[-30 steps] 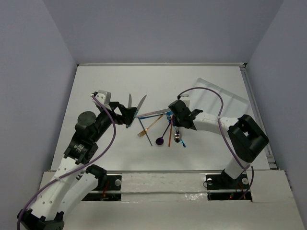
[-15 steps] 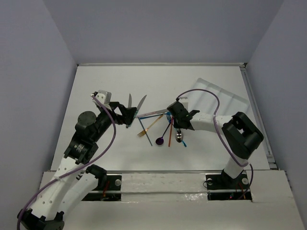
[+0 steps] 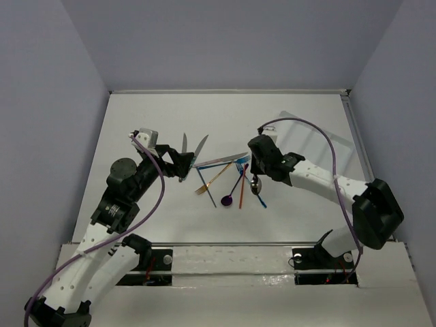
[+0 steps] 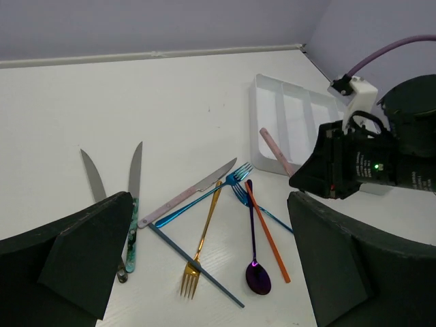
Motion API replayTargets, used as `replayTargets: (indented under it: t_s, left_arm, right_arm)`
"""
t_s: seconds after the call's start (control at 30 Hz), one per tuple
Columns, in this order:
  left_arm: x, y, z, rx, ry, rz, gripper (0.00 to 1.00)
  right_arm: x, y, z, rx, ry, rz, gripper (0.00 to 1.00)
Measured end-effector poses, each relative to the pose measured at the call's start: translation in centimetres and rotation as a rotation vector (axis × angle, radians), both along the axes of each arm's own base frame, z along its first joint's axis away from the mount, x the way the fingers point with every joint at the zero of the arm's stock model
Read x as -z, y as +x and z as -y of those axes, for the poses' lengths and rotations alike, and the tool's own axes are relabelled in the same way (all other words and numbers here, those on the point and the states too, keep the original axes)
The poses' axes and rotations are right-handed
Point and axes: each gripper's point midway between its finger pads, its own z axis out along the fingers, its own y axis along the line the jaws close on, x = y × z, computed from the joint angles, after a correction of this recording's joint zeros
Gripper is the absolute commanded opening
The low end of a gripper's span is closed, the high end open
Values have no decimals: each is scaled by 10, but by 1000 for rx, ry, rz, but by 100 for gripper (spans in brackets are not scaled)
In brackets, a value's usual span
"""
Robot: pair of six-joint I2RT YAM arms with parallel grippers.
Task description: Sort the eating utensils into containers
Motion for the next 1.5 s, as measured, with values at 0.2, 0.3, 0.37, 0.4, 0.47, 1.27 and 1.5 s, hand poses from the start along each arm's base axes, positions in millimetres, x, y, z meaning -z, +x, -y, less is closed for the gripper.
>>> replayTargets:
  t_s: [0.2,0.3,0.37,0.4,0.47,1.27,1.5]
  left_arm:
    - [0,0,0,0,0,0,99]
    - [0,0,0,0,0,0,99]
    - [0,0,0,0,0,0,99]
    - [0,0,0,0,0,0,99]
    - [0,0,0,0,0,0,99]
    - [-5,-3,-1,0,-8,17,99]
    - [-5,-3,-1,0,-8,16,99]
  right_arm:
    - [-51,21,3,22,103,110,0]
    - [-61,53,32,120,129,168,0]
    - [-64,77,56,209,132,212,0]
    - [-62,86,66,243,125,219,0]
    - [-60,108,84,334,116,254,0]
    - [0,176,120,543,137,224,70]
    - [-32,163,99,390,184,249,63]
